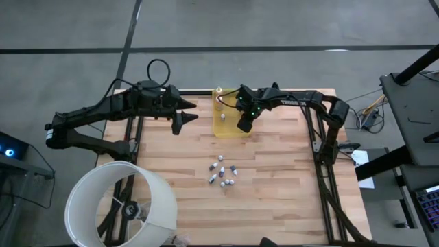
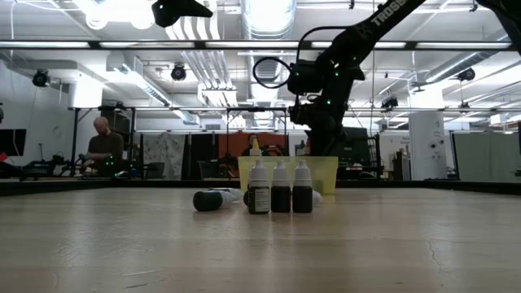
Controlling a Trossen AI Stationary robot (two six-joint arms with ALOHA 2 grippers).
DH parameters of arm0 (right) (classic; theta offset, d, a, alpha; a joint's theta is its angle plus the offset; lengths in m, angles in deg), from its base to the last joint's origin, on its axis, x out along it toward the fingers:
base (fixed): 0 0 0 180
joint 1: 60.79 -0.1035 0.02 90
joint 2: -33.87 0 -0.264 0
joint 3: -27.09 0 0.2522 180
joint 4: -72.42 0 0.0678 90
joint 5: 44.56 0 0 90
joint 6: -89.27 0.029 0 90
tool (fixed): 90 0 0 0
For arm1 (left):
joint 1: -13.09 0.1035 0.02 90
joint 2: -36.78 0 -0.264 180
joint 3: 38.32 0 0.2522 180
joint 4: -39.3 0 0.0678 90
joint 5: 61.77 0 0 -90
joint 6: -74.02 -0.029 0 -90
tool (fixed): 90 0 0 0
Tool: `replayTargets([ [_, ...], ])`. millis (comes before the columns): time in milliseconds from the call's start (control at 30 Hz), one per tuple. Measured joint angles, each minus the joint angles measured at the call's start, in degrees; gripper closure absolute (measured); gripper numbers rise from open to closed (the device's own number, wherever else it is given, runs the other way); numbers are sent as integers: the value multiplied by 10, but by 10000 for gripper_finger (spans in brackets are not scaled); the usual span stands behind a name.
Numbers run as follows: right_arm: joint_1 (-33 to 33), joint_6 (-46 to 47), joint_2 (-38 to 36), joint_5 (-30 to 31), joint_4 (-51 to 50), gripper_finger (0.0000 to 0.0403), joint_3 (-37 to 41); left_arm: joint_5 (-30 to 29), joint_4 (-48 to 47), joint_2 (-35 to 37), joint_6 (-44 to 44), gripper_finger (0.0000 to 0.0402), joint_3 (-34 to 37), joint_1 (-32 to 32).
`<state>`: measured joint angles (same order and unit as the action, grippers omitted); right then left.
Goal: Pick & Place food coloring
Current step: Put the small orange food coloring bottle into the yellow bin, then put the top small green food coloring bottle into the yellow bin
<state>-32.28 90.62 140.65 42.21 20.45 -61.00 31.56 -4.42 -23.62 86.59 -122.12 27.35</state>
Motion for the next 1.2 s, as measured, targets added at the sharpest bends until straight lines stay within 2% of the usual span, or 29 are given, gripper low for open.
replayTargets([
  [667, -4, 7, 26, -2, 3, 342, 0, 0, 1, 0, 11, 189, 0, 0],
  [1200, -4, 19, 23, 0, -5, 249, -1, 0, 1, 0, 11, 189, 0, -1],
])
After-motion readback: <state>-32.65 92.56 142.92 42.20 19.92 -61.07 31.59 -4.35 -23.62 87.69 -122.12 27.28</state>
